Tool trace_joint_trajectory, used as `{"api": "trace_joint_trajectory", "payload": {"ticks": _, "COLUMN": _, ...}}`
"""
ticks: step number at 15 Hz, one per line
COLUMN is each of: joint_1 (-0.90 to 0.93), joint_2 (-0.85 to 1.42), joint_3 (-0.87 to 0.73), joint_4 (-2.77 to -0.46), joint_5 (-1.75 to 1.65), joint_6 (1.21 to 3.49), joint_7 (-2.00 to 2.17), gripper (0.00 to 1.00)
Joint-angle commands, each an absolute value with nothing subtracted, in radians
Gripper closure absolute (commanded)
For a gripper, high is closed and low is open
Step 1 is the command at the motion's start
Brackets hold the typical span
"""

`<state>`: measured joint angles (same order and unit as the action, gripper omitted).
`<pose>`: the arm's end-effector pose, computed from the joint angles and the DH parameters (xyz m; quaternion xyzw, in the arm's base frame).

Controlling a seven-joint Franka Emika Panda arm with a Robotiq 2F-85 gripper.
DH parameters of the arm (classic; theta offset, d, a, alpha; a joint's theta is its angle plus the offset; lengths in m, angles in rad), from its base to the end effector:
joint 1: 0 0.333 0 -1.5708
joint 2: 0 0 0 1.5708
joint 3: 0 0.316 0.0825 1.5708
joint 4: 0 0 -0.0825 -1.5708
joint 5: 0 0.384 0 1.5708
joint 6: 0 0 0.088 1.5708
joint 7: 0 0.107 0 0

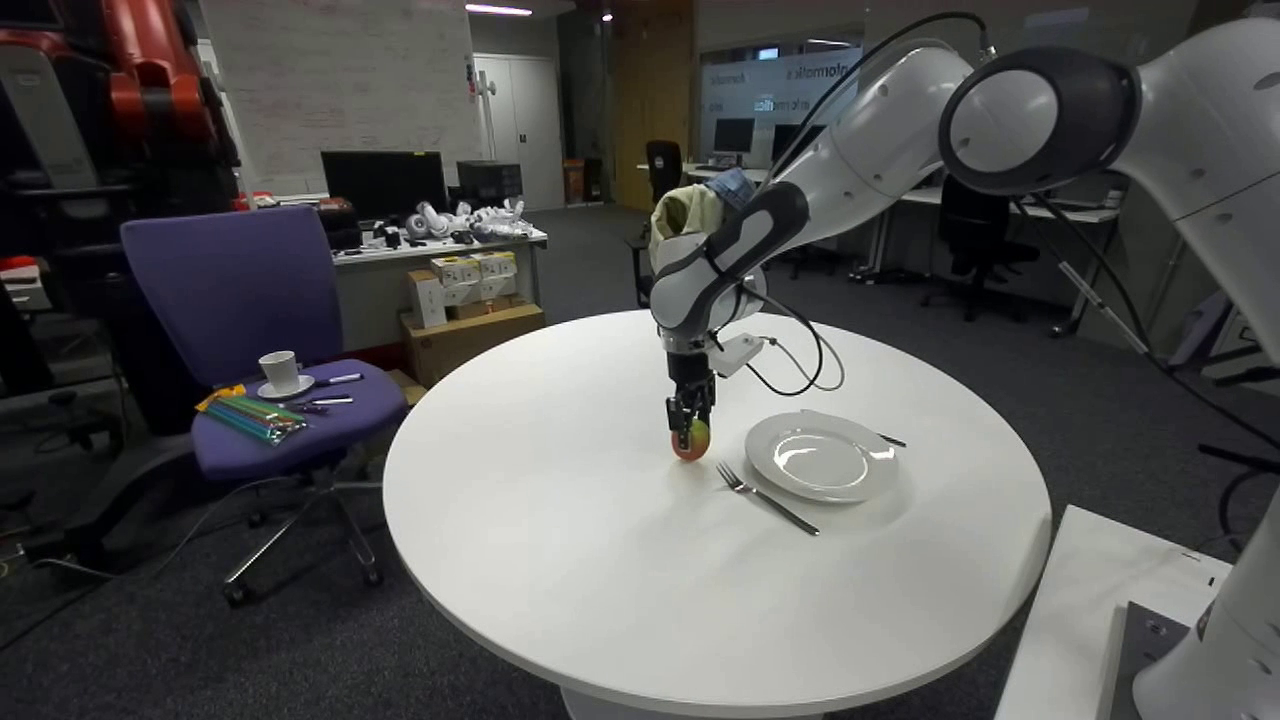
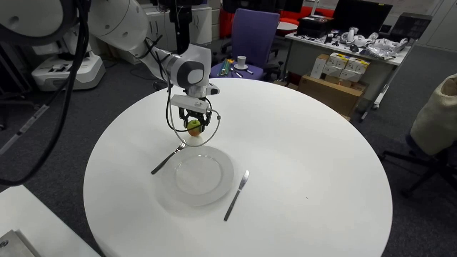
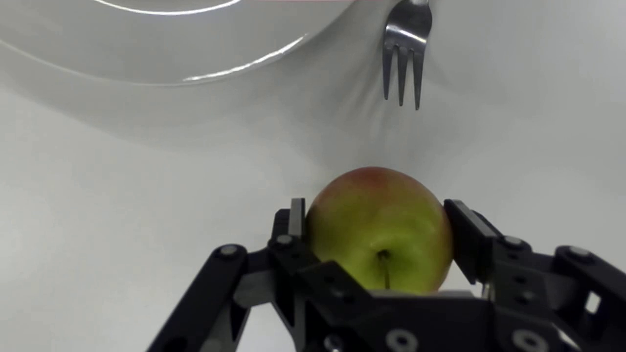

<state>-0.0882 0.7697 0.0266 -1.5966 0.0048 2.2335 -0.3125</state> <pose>0.6785 -0.0438 0.1684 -0.9905 -0.1201 0.0630 0.0234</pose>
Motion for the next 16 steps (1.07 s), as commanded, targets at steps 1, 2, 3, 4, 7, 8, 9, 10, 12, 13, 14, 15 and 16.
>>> {"api": "trace_joint_trajectory", "payload": {"ticks": 1, "joint_1": -0.076, "joint_2": 0.773, "joint_3": 0.018, "joint_4": -1.555, "joint_5": -0.024, "joint_6": 2.190, "joint_7": -0.288, "gripper": 0.52}}
{"api": "trace_joint_trajectory", "payload": {"ticks": 2, "joint_1": -0.078, "joint_2": 0.774, "joint_3": 0.020, "joint_4": -1.553, "joint_5": -0.022, "joint_6": 2.192, "joint_7": -0.291, "gripper": 0.52}}
{"api": "trace_joint_trajectory", "payload": {"ticks": 3, "joint_1": -0.078, "joint_2": 0.776, "joint_3": 0.021, "joint_4": -1.552, "joint_5": -0.021, "joint_6": 2.191, "joint_7": -0.291, "gripper": 0.52}}
{"api": "trace_joint_trajectory", "payload": {"ticks": 4, "joint_1": -0.078, "joint_2": 0.778, "joint_3": 0.021, "joint_4": -1.550, "joint_5": -0.020, "joint_6": 2.192, "joint_7": -0.292, "gripper": 0.52}}
{"api": "trace_joint_trajectory", "payload": {"ticks": 7, "joint_1": -0.074, "joint_2": 0.785, "joint_3": 0.015, "joint_4": -1.546, "joint_5": -0.027, "joint_6": 2.199, "joint_7": -0.287, "gripper": 0.52}}
{"api": "trace_joint_trajectory", "payload": {"ticks": 8, "joint_1": -0.073, "joint_2": 0.788, "joint_3": 0.014, "joint_4": -1.546, "joint_5": -0.028, "joint_6": 2.201, "joint_7": -0.288, "gripper": 0.52}}
{"api": "trace_joint_trajectory", "payload": {"ticks": 9, "joint_1": -0.071, "joint_2": 0.791, "joint_3": 0.010, "joint_4": -1.546, "joint_5": -0.031, "joint_6": 2.202, "joint_7": -0.286, "gripper": 0.52}}
{"api": "trace_joint_trajectory", "payload": {"ticks": 10, "joint_1": -0.071, "joint_2": 0.795, "joint_3": 0.008, "joint_4": -1.547, "joint_5": -0.032, "joint_6": 2.205, "joint_7": -0.286, "gripper": 0.52}}
{"api": "trace_joint_trajectory", "payload": {"ticks": 12, "joint_1": -0.071, "joint_2": 0.803, "joint_3": 0.005, "joint_4": -1.546, "joint_5": -0.039, "joint_6": 2.209, "joint_7": -0.287, "gripper": 0.52}}
{"api": "trace_joint_trajectory", "payload": {"ticks": 13, "joint_1": -0.070, "joint_2": 0.809, "joint_3": 0.003, "joint_4": -1.545, "joint_5": -0.043, "joint_6": 2.210, "joint_7": -0.286, "gripper": 0.52}}
{"api": "trace_joint_trajectory", "payload": {"ticks": 14, "joint_1": -0.071, "joint_2": 0.814, "joint_3": 0.003, "joint_4": -1.542, "joint_5": -0.046, "joint_6": 2.211, "joint_7": -0.287, "gripper": 0.52}}
{"api": "trace_joint_trajectory", "payload": {"ticks": 15, "joint_1": -0.069, "joint_2": 0.817, "joint_3": 0.002, "joint_4": -1.534, "joint_5": -0.050, "joint_6": 2.212, "joint_7": -0.286, "gripper": 0.52}}
{"api": "trace_joint_trajectory", "payload": {"ticks": 16, "joint_1": -0.069, "joint_2": 0.820, "joint_3": 0.002, "joint_4": -1.530, "joint_5": -0.053, "joint_6": 2.212, "joint_7": -0.287, "gripper": 0.52}}
